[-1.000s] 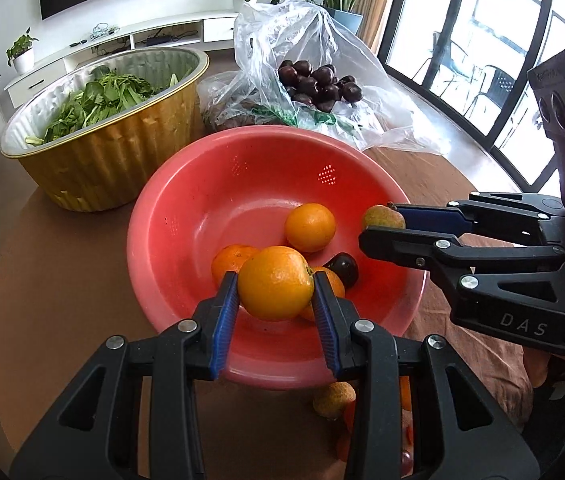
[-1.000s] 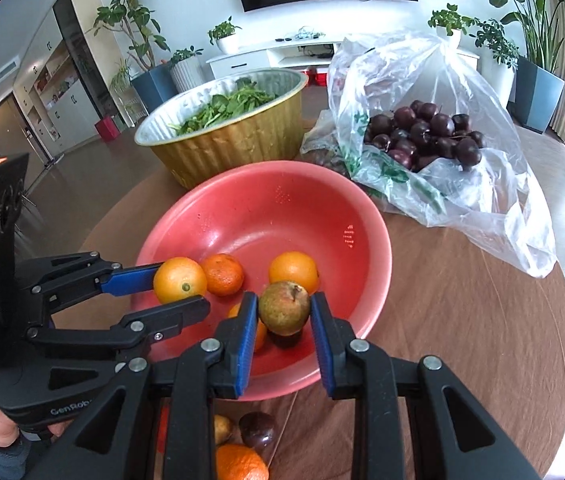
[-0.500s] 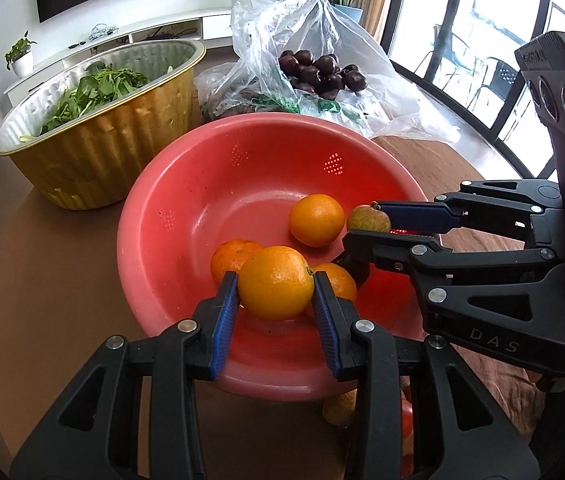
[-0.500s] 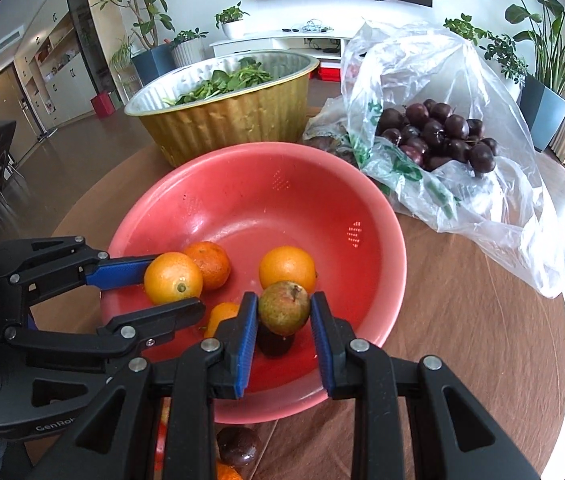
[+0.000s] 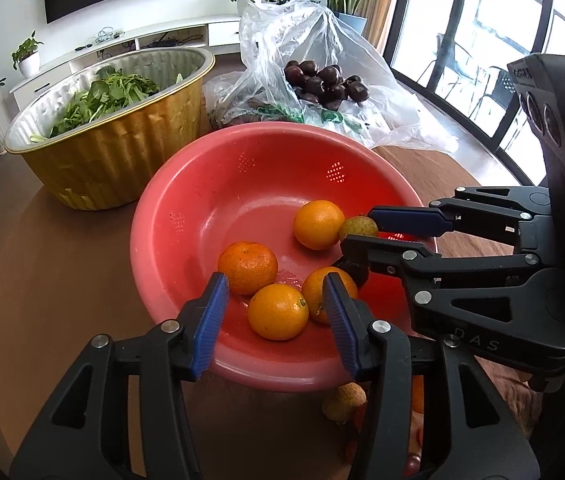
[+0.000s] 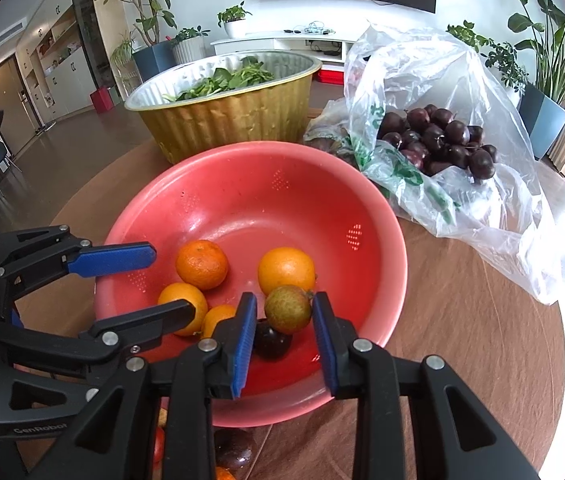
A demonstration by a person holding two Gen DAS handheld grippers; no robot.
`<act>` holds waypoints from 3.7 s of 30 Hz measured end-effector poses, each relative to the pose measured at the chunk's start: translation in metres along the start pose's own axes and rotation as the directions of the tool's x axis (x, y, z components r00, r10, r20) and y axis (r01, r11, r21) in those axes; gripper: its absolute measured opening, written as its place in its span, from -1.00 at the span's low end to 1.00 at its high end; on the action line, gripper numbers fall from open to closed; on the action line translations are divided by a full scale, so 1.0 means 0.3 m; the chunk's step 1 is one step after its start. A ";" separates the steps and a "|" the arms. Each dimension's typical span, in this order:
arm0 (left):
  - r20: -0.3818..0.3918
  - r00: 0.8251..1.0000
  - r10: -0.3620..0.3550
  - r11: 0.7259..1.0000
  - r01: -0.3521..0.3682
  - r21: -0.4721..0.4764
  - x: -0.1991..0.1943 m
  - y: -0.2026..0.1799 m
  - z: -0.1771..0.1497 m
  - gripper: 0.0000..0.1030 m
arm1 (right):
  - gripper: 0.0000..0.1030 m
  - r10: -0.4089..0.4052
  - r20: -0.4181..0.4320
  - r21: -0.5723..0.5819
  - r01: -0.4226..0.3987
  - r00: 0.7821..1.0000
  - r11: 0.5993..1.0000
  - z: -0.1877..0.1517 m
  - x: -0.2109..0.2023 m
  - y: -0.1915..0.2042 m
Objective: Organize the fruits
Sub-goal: 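Carry the pear and orange to the red bowl and lower them in, then grasp a red grape with the left tool while the right tool grasps a plum, then carry the grape and plum to the red bowl and release them inside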
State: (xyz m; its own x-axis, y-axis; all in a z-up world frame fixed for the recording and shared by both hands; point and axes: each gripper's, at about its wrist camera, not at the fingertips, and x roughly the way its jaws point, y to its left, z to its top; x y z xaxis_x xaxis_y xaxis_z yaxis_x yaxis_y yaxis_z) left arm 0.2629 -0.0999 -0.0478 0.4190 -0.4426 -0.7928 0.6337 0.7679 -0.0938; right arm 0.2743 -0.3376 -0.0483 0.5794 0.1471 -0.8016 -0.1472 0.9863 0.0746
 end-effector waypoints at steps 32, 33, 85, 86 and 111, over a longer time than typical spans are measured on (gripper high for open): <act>-0.084 0.996 0.016 1.000 -0.015 0.009 -0.204 -0.277 -0.481 0.99 | 0.24 0.115 0.122 0.266 -0.144 0.986 0.953 -0.438 -0.356 -0.036; -0.089 0.996 0.021 1.000 -0.020 0.013 -0.199 -0.285 -0.485 0.99 | 0.22 0.117 0.121 0.268 -0.146 0.986 0.952 -0.444 -0.357 -0.037; -0.143 0.990 0.005 0.994 0.010 0.106 -0.148 -0.367 -0.467 -0.66 | -0.03 0.118 0.068 0.262 -0.132 0.991 0.956 -0.485 -0.325 -0.021; -0.139 0.990 0.004 0.995 0.010 0.099 -0.155 -0.361 -0.468 -0.66 | -0.03 0.119 0.066 0.257 -0.132 0.991 0.957 -0.483 -0.326 -0.016; -0.045 0.999 -0.027 0.996 0.023 -0.081 -0.318 -0.148 -0.571 -0.66 | -0.22 0.029 -0.080 0.075 -0.023 0.996 0.997 -0.456 -0.177 0.207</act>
State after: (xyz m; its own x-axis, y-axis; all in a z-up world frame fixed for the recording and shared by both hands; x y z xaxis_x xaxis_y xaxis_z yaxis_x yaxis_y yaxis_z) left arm 0.0833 -0.0125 -0.0710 0.3724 -0.4417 -0.8162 0.5884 0.7925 -0.1604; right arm 0.1248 -0.2942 -0.0823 0.5092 0.1692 -0.8438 -0.1002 0.9855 0.1372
